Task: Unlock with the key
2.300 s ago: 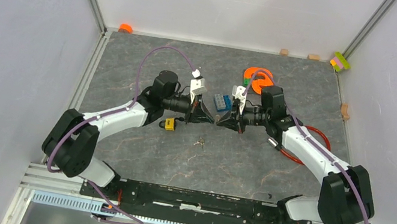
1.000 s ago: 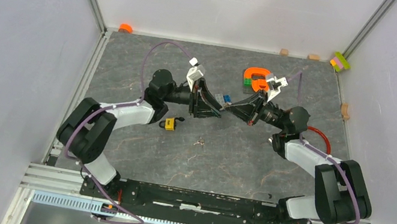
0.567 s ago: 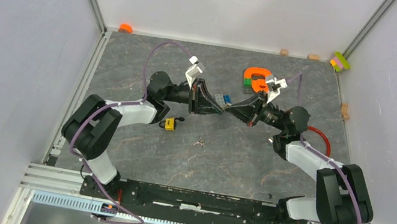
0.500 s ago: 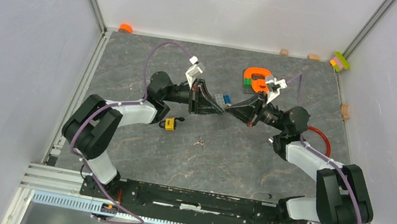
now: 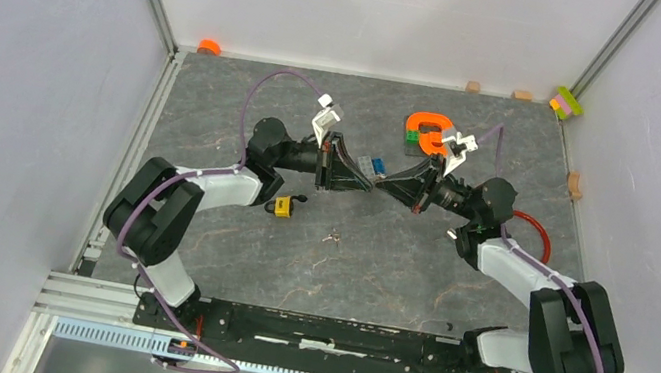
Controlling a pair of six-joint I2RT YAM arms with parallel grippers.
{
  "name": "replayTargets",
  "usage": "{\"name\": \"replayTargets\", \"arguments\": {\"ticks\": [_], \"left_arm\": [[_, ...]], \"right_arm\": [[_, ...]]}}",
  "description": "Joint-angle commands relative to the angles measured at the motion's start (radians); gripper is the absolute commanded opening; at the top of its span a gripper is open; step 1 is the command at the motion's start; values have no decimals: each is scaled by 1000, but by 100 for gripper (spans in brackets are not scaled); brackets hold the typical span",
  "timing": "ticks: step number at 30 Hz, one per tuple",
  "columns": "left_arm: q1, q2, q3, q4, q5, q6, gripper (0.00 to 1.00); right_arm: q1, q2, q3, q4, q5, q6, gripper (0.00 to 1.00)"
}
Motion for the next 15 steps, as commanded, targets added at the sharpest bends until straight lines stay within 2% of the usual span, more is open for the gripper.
{"name": "replayTargets", "arguments": {"ticks": [1, 2, 5, 7, 9, 12, 15], "left_arm": [[-10, -12, 37, -6, -6, 34, 9], [-10, -11, 38, -10, -6, 37, 3], [-10, -15, 36, -16, -6, 44, 2], [-10, -29, 28, -31, -16, 62, 2], [-10, -54, 21, -91, -26, 127, 2], [-10, -108, 24, -275, -30, 287, 2], [-10, -177, 60, -576, -46, 530, 2]], "right_arm": [[14, -35, -7, -31, 23, -74, 0], [17, -38, -8, -39, 25, -85, 0], [20, -53, -11, -64, 30, -115, 0], [18, -64, -12, -82, 32, -137, 7], [18, -84, -5, -146, 31, -189, 27], [19, -125, 20, -309, 41, -326, 52], [17, -151, 89, -614, 29, -563, 69]]}}
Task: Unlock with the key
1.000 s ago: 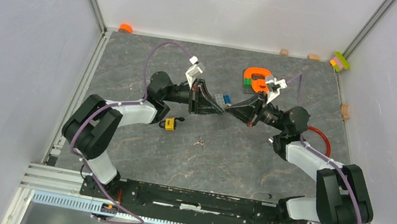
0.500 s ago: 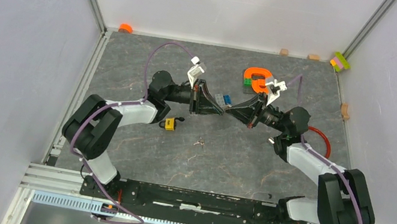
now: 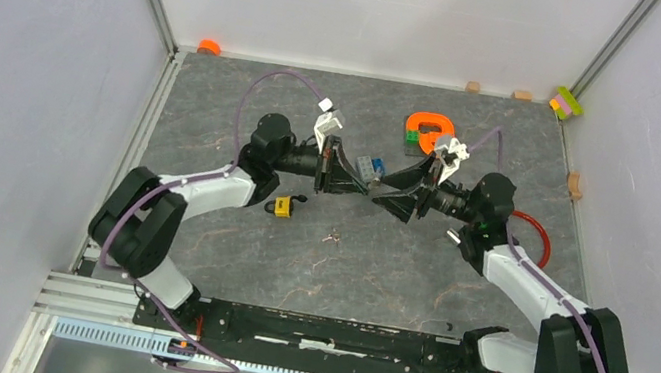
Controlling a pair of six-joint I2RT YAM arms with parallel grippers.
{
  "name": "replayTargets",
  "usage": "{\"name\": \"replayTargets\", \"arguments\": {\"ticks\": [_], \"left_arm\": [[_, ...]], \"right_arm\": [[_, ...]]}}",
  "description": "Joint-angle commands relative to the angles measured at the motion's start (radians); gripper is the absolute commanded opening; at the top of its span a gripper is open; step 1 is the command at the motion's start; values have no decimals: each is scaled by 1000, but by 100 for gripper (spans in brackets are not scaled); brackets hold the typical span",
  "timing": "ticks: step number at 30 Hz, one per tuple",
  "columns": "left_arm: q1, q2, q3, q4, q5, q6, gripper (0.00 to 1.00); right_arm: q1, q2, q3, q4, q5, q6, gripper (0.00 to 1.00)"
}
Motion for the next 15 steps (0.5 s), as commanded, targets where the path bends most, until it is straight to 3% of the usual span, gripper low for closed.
{"name": "replayTargets", "arguments": {"ticks": [1, 5, 7, 10, 15], "left_arm": [[-5, -139, 75, -466, -37, 449, 2], [-14, -210, 176, -960, -114, 864, 2], [-34, -224, 240, -1181, -191, 1037, 2], [-66, -225, 324, -1416, -303, 1187, 2], [-92, -164, 433, -1694, -343, 1229, 2]], "right_arm": [[2, -55, 118, -474, -8, -414, 73], [3, -86, 238, -898, -10, -795, 78], [3, -110, 277, -1001, 13, -909, 77], [8, -141, 298, -998, 23, -929, 74], [63, -106, 308, -926, 17, -888, 72]]}}
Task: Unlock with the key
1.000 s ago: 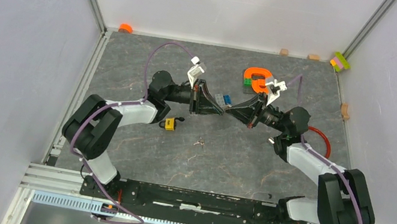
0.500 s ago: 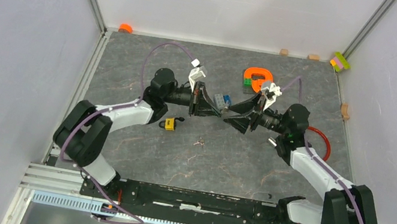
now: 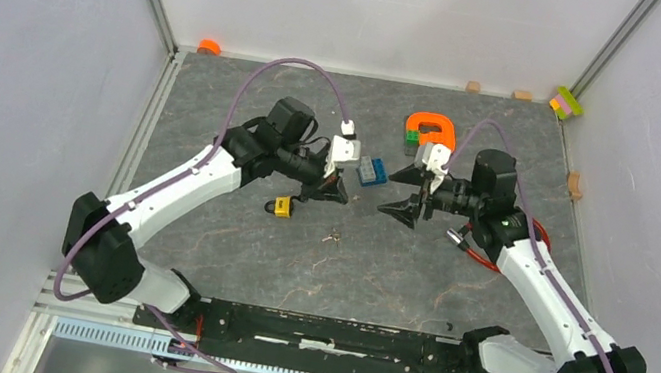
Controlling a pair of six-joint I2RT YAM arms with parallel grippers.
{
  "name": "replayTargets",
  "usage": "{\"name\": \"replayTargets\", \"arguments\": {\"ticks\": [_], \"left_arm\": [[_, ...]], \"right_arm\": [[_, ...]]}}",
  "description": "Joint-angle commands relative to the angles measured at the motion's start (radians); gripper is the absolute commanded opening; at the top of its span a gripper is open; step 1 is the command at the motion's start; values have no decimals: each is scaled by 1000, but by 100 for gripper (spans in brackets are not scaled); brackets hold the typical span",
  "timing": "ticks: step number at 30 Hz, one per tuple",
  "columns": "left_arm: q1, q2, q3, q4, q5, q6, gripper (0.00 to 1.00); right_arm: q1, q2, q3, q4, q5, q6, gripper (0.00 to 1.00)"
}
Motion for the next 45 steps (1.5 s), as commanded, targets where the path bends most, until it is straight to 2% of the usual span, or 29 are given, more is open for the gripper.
{"name": "replayTargets", "arguments": {"ticks": [1, 5, 8, 10, 14, 16, 18, 21, 22, 25, 27, 28, 30, 32, 33, 34, 37, 40, 43, 45], "left_arm": [[-12, 53, 85, -391, -48, 172, 2], [-14, 152, 159, -620, -16, 221, 2], [-18, 190, 195, -756, -45, 277, 2], [-29, 175, 185, -775, -101, 288, 2], [-94, 125, 171, -799, -265, 292, 2], [-131, 128, 188, -842, -346, 290, 2], [-155, 134, 203, -867, -403, 272, 2], [-198, 154, 212, -915, -529, 241, 2], [-203, 175, 220, -947, -560, 233, 2], [-211, 204, 225, -964, -652, 193, 2], [-212, 228, 239, -1004, -684, 181, 2], [-213, 245, 249, -1027, -703, 174, 2], [-213, 266, 270, -1059, -713, 155, 2], [-222, 291, 281, -1101, -723, 146, 2], [-229, 303, 282, -1117, -750, 133, 2], [-237, 317, 280, -1131, -781, 119, 2], [-279, 340, 258, -1154, -928, 81, 2], [-306, 360, 248, -1155, -1062, 55, 2], [-327, 386, 258, -1155, -1112, 51, 2], [-338, 394, 249, -1156, -1092, 66, 2]], "right_arm": [[47, 38, 31, 10, 4, -19, 71], [55, 96, -6, 122, -34, 60, 71], [63, 138, -58, 211, -125, 100, 73], [65, 171, -106, 350, -195, 179, 75], [101, 283, -176, 719, -301, 480, 80], [134, 346, -207, 935, -314, 637, 81], [161, 424, -246, 1232, -311, 866, 82], [174, 588, -251, 1918, -292, 1389, 82], [175, 660, -213, 2047, -291, 1529, 82], [175, 706, -200, 2037, -288, 1514, 83], [172, 693, -217, 1949, -271, 1448, 81], [165, 674, -230, 1852, -252, 1375, 81], [157, 579, -260, 1545, -194, 1154, 81], [166, 456, -252, 1011, -85, 761, 82], [178, 398, -236, 818, -7, 610, 84], [187, 360, -239, 724, 43, 529, 85], [171, 310, -309, 821, 56, 603, 85], [144, 291, -298, 744, 64, 539, 84], [95, 269, -320, 743, 58, 530, 84], [50, 238, -328, 697, 66, 483, 84]]}}
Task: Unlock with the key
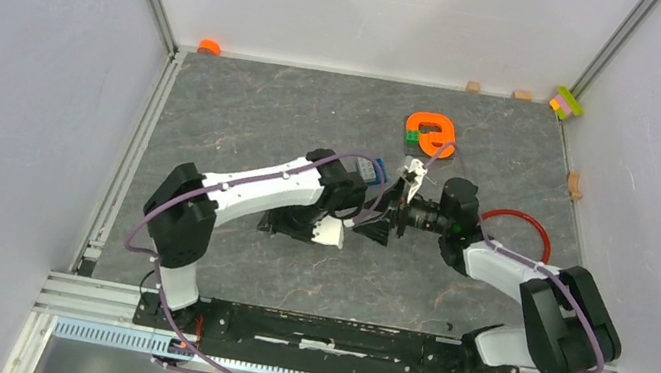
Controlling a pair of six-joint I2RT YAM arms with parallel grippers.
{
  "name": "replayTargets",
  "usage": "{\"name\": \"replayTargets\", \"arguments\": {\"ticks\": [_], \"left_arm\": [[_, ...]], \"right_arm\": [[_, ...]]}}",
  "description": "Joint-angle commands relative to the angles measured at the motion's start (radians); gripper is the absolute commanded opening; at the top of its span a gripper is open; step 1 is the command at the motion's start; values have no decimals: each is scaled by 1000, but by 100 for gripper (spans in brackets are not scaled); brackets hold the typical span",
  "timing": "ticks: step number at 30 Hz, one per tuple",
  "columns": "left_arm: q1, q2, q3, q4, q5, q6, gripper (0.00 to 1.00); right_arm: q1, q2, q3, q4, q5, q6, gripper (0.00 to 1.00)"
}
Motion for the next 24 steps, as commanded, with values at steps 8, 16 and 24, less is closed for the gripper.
{"name": "replayTargets", "arguments": {"ticks": [8, 16, 24], "left_arm": [[-41, 46, -42, -91, -201, -27, 2], [-40, -19, 45, -79, -115, -6, 2], [-9, -135, 207, 101, 247, 53, 2]], "right_arm": [[-133, -225, -43, -213, 73, -268, 83], [-141, -223, -36, -233, 68, -299, 84], [-229, -268, -67, -59, -45, -147, 81]]}}
